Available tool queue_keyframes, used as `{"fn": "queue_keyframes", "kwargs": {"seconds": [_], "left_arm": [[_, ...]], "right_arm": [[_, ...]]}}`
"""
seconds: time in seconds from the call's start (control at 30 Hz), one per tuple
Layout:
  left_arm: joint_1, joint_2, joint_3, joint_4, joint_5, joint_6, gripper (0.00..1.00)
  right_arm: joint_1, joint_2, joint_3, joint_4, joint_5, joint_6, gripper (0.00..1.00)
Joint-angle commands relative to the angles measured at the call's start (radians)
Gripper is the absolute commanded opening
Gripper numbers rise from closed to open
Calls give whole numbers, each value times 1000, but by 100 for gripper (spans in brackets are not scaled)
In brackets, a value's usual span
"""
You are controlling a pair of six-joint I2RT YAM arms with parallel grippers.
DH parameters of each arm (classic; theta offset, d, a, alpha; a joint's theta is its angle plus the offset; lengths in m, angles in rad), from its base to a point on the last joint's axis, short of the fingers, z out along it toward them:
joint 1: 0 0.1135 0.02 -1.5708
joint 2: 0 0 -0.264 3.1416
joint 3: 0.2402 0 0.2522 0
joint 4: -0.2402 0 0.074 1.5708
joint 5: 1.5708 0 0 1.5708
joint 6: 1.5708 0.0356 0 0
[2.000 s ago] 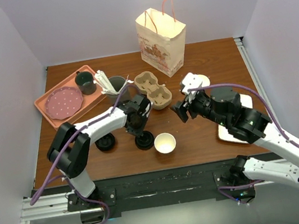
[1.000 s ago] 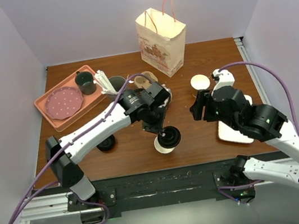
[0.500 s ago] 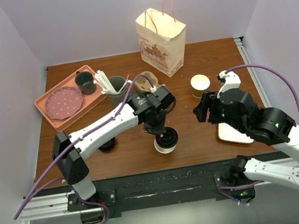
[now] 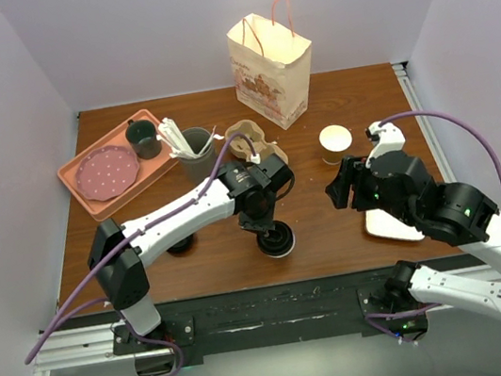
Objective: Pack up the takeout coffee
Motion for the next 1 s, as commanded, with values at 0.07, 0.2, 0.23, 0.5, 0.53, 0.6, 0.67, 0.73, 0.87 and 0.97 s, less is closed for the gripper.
{"fn": "queue_keyframes", "kwargs": {"seconds": [0.07,0.2,0.23,0.5,0.53,0.6,0.67,0.73,0.87,0.97], "left_arm": [[-6,2,-12,44,-22,-10,0],[-6,13,-9,53,-21,2,0],[-6,14,-8,52,-25,2,0],[-6,10,-19,53,-10,5,10],[-6,10,-17,55,-7,7,13],[-6,2,-22,61,-5,1,20],[-6,-4,-25,60,-10,-7,29],[-6,-12,-23,63,-2,-7,29],[-6,-33,-26,63,2,-9,30],[-6,-51,-12,49,7,-18,30]], "right_arm": [[-2,-7,4,-9,-5,21,67],[-2,-12,-2,-9,-2,25,67],[0,-12,-2,-11,-2,28,67],[-2,-14,-2,-15,-2,42,67],[-2,-14,-5,-15,-2,44,67],[-2,-14,-9,-12,-7,51,67],[-2,-11,-12,-9,-10,54,67],[0,-6,-12,-8,-16,57,67],[-2,0,-15,-3,-25,68,67],[-2,3,-24,3,-51,80,67]]}}
